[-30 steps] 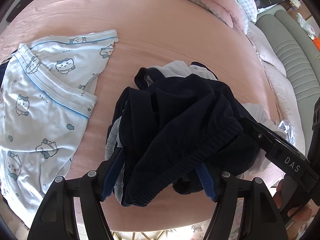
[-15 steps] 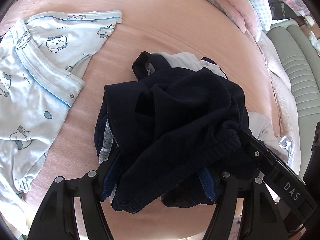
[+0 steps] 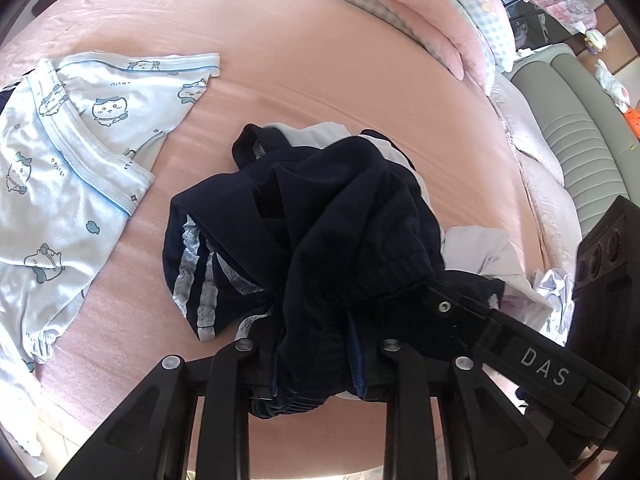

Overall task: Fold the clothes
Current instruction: 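Carry the navy pants with both grippers toward the cat-print pajama top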

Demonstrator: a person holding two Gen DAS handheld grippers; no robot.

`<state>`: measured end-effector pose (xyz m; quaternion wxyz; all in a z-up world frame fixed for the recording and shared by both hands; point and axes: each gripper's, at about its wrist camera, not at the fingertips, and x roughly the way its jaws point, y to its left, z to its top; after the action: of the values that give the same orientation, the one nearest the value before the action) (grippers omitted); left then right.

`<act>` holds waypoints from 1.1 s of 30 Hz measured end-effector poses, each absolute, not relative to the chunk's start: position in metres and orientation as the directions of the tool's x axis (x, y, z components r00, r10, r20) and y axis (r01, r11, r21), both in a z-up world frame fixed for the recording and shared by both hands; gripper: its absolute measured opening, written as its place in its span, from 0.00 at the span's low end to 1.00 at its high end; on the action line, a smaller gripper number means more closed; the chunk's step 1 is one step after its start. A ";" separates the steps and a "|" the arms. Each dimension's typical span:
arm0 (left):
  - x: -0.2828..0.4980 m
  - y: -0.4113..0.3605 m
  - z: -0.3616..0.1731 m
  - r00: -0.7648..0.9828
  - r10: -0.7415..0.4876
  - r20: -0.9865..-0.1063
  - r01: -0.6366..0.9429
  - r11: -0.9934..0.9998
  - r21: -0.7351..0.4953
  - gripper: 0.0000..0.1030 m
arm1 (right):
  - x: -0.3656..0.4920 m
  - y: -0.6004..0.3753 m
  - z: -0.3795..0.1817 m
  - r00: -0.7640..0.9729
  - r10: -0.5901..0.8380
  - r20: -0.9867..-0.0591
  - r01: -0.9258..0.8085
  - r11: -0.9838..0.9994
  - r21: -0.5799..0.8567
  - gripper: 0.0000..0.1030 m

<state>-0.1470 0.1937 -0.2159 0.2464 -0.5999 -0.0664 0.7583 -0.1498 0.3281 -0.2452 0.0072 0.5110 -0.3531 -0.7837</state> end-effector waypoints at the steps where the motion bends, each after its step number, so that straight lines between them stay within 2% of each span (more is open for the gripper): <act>1: -0.146 0.192 -0.215 -0.155 0.458 -0.876 -0.291 -0.868 -0.402 0.18 | -0.150 0.327 -0.248 -0.483 -0.415 -0.771 -0.348 -0.717 0.604 0.19; 8: -0.135 0.148 -0.205 -0.160 0.521 -0.838 -0.255 -0.842 -0.475 0.18 | -0.141 0.307 -0.241 -0.527 -0.483 -0.699 -0.316 -0.653 0.689 0.19; 13: -0.126 0.122 -0.191 -0.198 0.527 -0.826 -0.248 -0.842 -0.478 0.18 | -0.134 0.289 -0.236 -0.571 -0.494 -0.656 -0.325 -0.597 0.733 0.19; 19: -0.127 0.145 -0.180 -0.285 0.547 -0.787 -0.218 -0.837 -0.502 0.18 | -0.134 0.266 -0.210 -0.594 -0.474 -0.651 -0.296 -0.623 0.724 0.19; 25: -0.119 0.107 -0.149 -0.373 0.539 -0.755 -0.239 -0.842 -0.484 0.17 | -0.139 0.230 -0.173 -0.598 -0.427 -0.678 -0.222 -0.725 0.652 0.22; 33: -0.124 0.057 -0.128 -0.454 0.522 -0.722 -0.203 -0.850 -0.487 0.17 | -0.150 0.183 -0.146 -0.607 -0.471 -0.640 -0.126 -0.739 0.662 0.22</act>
<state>-0.1237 0.0567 -0.1278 0.2166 -0.4753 -0.1679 0.8361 -0.1503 0.1834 -0.1463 0.1044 0.4306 -0.3462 -0.8269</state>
